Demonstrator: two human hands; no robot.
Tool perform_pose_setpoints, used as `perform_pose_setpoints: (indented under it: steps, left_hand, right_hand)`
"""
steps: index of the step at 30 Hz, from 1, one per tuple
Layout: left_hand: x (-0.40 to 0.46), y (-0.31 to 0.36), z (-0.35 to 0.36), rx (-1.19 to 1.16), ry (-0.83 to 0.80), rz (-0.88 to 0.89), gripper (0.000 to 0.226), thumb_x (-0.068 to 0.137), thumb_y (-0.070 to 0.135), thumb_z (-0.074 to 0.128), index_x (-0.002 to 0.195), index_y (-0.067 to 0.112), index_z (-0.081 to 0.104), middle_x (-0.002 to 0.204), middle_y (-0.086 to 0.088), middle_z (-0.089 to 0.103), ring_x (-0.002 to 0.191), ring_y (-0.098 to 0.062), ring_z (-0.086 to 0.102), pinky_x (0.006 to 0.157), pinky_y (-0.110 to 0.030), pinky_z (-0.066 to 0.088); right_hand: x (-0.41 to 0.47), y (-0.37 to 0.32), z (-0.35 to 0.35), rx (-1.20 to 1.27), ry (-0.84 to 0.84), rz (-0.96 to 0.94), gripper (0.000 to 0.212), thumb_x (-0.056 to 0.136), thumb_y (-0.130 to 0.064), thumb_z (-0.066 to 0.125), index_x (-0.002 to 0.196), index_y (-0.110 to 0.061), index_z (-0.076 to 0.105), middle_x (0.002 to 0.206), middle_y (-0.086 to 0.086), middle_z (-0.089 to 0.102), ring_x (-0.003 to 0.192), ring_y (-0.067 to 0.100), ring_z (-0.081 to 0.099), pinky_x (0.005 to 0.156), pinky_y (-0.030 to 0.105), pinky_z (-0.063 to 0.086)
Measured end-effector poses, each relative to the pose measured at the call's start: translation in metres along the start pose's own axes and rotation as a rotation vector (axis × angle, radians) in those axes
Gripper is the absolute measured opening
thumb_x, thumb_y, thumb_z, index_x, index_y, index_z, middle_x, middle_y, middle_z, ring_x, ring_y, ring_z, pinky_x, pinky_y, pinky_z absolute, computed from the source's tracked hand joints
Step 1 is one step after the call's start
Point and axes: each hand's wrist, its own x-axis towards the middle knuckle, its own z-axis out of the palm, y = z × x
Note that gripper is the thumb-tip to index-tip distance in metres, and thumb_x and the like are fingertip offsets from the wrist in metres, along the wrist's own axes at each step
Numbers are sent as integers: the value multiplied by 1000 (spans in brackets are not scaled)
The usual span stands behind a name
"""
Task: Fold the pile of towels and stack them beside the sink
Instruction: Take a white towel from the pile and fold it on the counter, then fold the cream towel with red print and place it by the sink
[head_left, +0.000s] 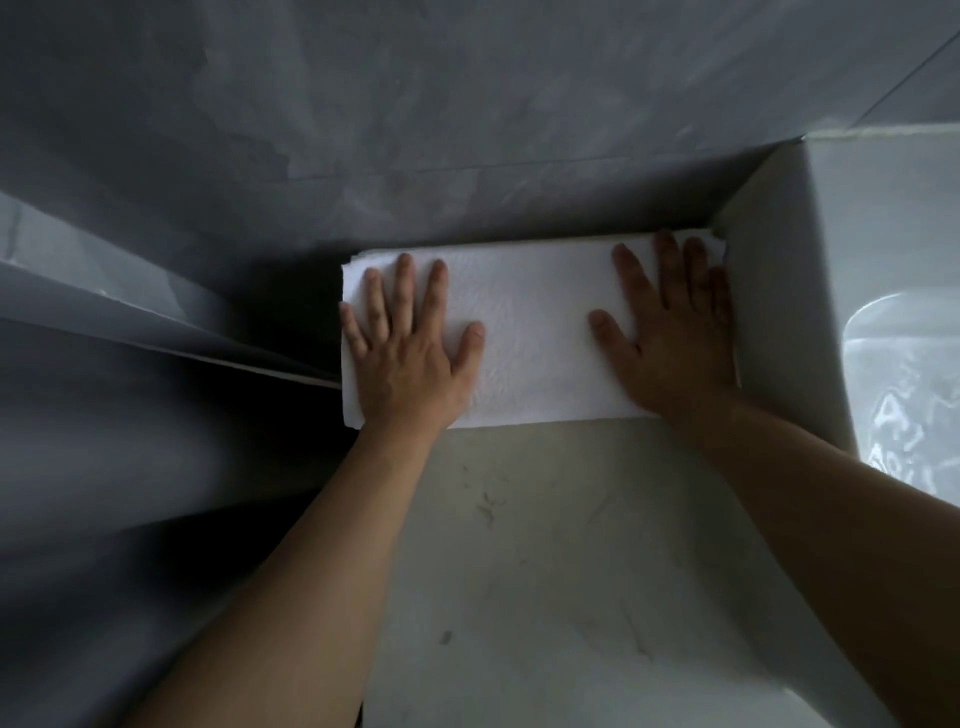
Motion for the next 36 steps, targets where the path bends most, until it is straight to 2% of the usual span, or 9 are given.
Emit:
perform_pose_setpoints:
  steps: [4, 6, 9, 11, 15, 19, 27, 31, 36]
  left_hand:
    - [3, 3, -13, -43, -158, -23, 73, 94, 66, 15, 157, 36, -8, 165, 5, -17, 150, -25, -23, 117, -58, -15]
    - [-5, 5, -26, -82, -173, -32, 72, 97, 63, 20, 158, 33, -4, 167, 4, -11, 151, -27, -19, 118, -60, -13]
    - [-39, 16, -48, -214, 29, 1, 66, 100, 48, 35, 158, 23, 15, 166, -3, 16, 153, -32, 3, 119, -61, -1]
    - [-71, 27, -59, -311, 149, 23, 64, 99, 40, 42, 156, 16, 25, 161, -9, 28, 151, -35, 16, 119, -61, 8]
    - [-131, 47, -69, -507, 233, 57, 59, 100, 26, 52, 151, 5, 34, 157, -17, 35, 148, -38, 24, 119, -55, 23]
    - [-172, 76, -79, -568, 267, 165, 53, 99, 17, 54, 147, -2, 40, 151, -22, 41, 145, -38, 32, 119, -48, 28]
    - [-216, 166, -102, -548, 256, 320, 47, 98, 13, 54, 142, -4, 46, 146, -22, 47, 139, -40, 40, 113, -54, 34]
    - [-246, 232, -102, -540, 252, 377, 46, 98, 13, 53, 140, -4, 47, 145, -22, 47, 138, -39, 41, 113, -53, 35]
    - [-288, 316, -98, -544, 264, 358, 46, 98, 13, 54, 140, -4, 49, 147, -21, 46, 141, -39, 39, 115, -51, 32]
  right_hand:
    - [4, -3, -18, -35, -174, 11, 72, 95, -63, 26, 155, -32, -1, 163, 6, -12, 149, 27, -12, 120, 45, -4]
    - [-5, -7, -36, 60, -181, 40, 74, 98, -54, 33, 156, -22, 2, 163, 9, -9, 149, 27, -9, 121, 42, 0]
    - [-42, -16, -69, 264, -21, 94, 69, 98, -42, 44, 154, -15, 15, 163, 7, 7, 149, 25, 4, 119, 39, 9]
    - [-76, -22, -86, 247, 42, 23, 65, 97, -38, 46, 153, -14, 23, 160, 7, 19, 148, 25, 14, 119, 38, 14]
    - [-142, -22, -107, 280, 92, -66, 59, 96, -29, 52, 149, -10, 33, 156, 10, 31, 145, 27, 24, 119, 37, 16]
    - [-187, -6, -120, 323, 164, -134, 54, 92, -18, 59, 142, -4, 44, 150, 14, 39, 140, 32, 34, 117, 43, 26]
    - [-244, 62, -145, 447, 245, -70, 47, 91, -8, 59, 136, 1, 48, 145, 17, 43, 135, 34, 40, 113, 39, 32]
    - [-275, 122, -155, 468, 265, -45, 47, 92, -10, 58, 137, -2, 48, 147, 13, 42, 137, 28, 39, 112, 33, 30]
    - [-307, 211, -171, 459, 283, -62, 46, 92, -9, 57, 136, 0, 49, 145, 15, 45, 136, 31, 40, 113, 37, 31]
